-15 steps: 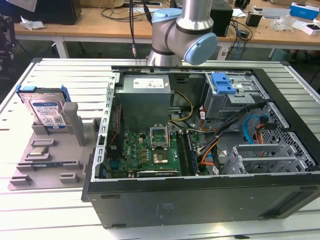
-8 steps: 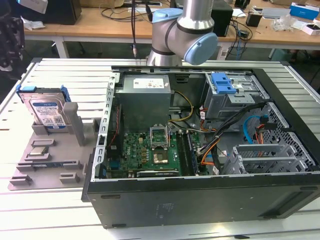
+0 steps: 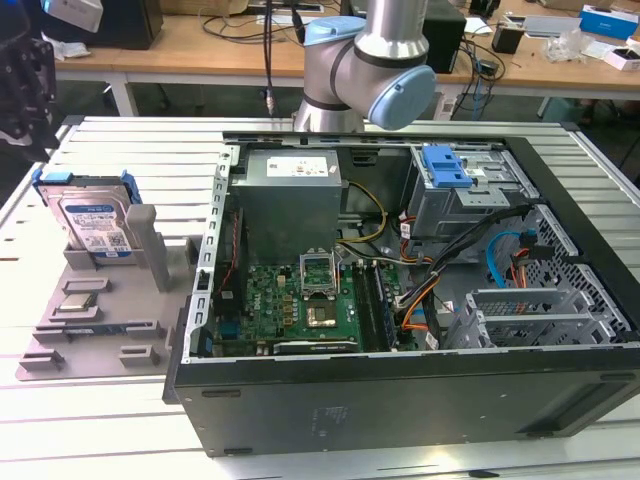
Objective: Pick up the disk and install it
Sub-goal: 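Pick up the disk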
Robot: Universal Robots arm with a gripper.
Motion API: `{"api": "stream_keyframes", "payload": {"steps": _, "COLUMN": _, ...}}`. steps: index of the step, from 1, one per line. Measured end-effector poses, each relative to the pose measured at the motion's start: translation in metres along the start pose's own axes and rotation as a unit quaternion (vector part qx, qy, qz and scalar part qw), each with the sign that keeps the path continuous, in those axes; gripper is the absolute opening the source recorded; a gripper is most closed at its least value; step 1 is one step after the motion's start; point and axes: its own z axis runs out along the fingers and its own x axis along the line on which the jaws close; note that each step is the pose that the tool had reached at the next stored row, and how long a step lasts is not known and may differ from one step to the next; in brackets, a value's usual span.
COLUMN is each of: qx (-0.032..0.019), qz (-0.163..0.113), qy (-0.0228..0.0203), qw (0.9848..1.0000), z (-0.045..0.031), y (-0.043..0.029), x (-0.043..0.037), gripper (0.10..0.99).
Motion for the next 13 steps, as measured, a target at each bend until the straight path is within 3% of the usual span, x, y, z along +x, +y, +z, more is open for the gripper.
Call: {"api": "stream_keyframes", "payload": {"steps": 13, "qx": 0.0000, "qz": 0.000, "qy": 0.0000, "qw": 1.0000, "z": 0.0075, "y": -0.0070, "x": -0.0017, "gripper": 0.302}}
